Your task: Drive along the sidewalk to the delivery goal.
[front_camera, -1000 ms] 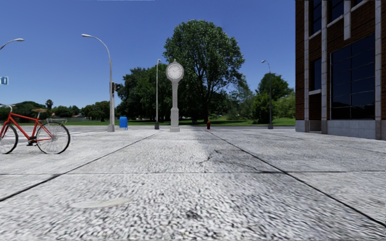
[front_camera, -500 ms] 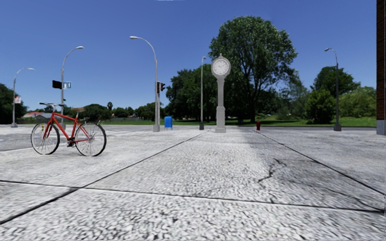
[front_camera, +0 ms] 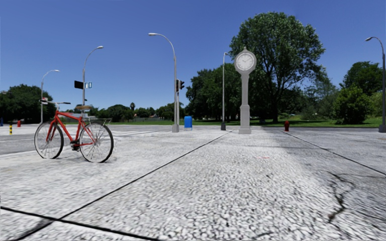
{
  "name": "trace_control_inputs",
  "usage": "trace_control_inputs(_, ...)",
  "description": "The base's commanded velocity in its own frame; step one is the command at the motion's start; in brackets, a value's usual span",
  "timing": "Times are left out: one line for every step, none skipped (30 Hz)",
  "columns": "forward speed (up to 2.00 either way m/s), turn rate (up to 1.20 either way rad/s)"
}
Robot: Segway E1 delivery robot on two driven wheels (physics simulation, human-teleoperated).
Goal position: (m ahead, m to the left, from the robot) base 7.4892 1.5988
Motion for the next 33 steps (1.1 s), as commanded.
trace_control_inputs(1.48, 0.10)
trace_control_inputs(1.48, 0.10)
trace_control_inputs(1.48, 0.15)
trace_control_inputs(1.48, 0.18)
trace_control_inputs(1.48, 0.20)
trace_control_inputs(1.48, 0.21)
trace_control_inputs(1.48, 0.21)
trace_control_inputs(1.48, 0.21)
trace_control_inputs(1.48, 0.21)
trace_control_inputs(1.48, 0.21)
trace_control_inputs(1.48, 0.21)
trace_control_inputs(1.48, 0.21)
trace_control_inputs(1.48, 0.21)
trace_control_inputs(1.48, 0.21)
trace_control_inputs(1.48, 0.21)
trace_control_inputs(1.48, 0.21)
trace_control_inputs(1.48, 0.21)
trace_control_inputs(1.48, 0.21)
trace_control_inputs(1.48, 0.21)
trace_control_inputs(1.48, 0.22)
trace_control_inputs(1.48, 0.25)
trace_control_inputs(1.48, 0.31)
trace_control_inputs(1.48, 0.31)
trace_control_inputs(1.48, 0.36)
trace_control_inputs(1.48, 0.37)
trace_control_inputs(1.48, 0.37)
trace_control_inputs(1.48, 0.37)
trace_control_inputs(1.48, 0.37)
trace_control_inputs(1.48, 0.37)
trace_control_inputs(1.48, 0.37)
trace_control_inputs(1.48, 0.37)
trace_control_inputs(1.48, 0.37)
trace_control_inputs(1.48, 0.37)
